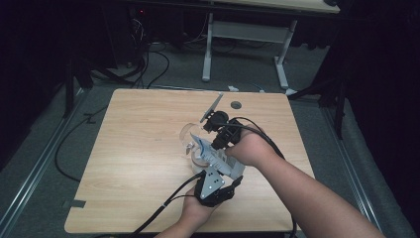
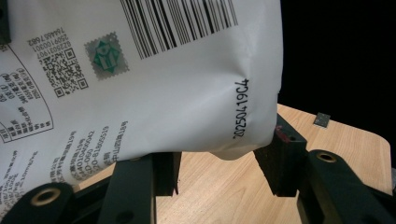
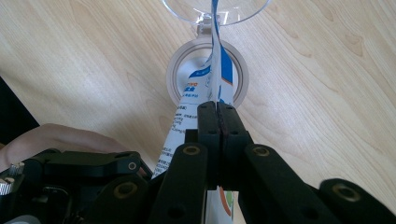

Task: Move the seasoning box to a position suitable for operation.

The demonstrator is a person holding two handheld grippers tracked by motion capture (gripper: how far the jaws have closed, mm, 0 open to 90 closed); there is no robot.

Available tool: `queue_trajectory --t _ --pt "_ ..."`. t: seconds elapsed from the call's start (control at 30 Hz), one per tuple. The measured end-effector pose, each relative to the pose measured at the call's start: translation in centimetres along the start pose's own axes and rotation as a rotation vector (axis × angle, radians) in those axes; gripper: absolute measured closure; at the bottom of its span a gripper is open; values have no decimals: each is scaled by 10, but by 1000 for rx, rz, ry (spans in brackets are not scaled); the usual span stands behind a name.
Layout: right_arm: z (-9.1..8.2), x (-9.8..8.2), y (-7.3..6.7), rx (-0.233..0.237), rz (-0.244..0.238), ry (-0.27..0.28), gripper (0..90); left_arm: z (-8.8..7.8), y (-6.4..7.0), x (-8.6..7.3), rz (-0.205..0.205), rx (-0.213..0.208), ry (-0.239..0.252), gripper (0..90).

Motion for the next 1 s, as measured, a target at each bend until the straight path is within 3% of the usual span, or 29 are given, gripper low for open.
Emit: queue_trajectory --t 1.0 --pt "-1 1 0 1 -11 9 897 0 0 3 5 0 5 544"
Point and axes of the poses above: each handheld gripper's, and its own axes: z roughly forward along the jaws, x roughly out of its top, y roughly to its right, the point moved 8 cm from there along z, roughly forward along the jaws
